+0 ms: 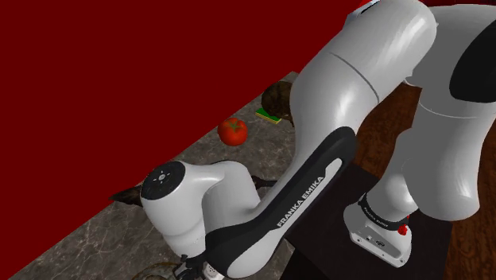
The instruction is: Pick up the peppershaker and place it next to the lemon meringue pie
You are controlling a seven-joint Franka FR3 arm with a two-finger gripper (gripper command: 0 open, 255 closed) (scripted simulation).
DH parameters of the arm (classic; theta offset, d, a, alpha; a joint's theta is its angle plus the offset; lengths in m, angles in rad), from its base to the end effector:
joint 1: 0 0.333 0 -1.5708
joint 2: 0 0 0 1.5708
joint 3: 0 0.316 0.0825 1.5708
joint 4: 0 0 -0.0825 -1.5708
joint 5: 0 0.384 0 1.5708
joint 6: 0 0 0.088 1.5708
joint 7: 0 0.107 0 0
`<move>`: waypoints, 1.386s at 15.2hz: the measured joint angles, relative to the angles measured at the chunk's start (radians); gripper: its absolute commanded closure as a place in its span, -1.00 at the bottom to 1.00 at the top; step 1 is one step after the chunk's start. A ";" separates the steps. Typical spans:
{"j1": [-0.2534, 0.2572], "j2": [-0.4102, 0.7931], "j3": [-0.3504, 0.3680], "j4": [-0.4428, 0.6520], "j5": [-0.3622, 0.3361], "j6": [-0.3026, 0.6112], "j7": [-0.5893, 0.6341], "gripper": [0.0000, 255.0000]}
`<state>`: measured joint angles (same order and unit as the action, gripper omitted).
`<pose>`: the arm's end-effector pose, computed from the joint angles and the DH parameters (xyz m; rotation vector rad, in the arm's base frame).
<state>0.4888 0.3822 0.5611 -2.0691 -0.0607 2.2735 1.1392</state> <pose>0.2918 0.4956 0.2632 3.0942 -0.1054 -0.3003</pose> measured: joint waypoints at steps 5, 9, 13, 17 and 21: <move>0.015 0.053 -0.021 -0.008 -0.031 0.055 0.012 1.00; 0.030 0.097 -0.039 -0.009 -0.056 0.097 0.023 1.00; 0.033 0.105 -0.042 -0.007 -0.061 0.104 0.026 1.00; 0.033 0.106 -0.042 -0.008 -0.061 0.105 0.026 -1.00; 0.033 0.106 -0.042 -0.008 -0.061 0.105 0.026 -1.00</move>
<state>0.5220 0.4877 0.5188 -2.0769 -0.1217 2.3781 1.1655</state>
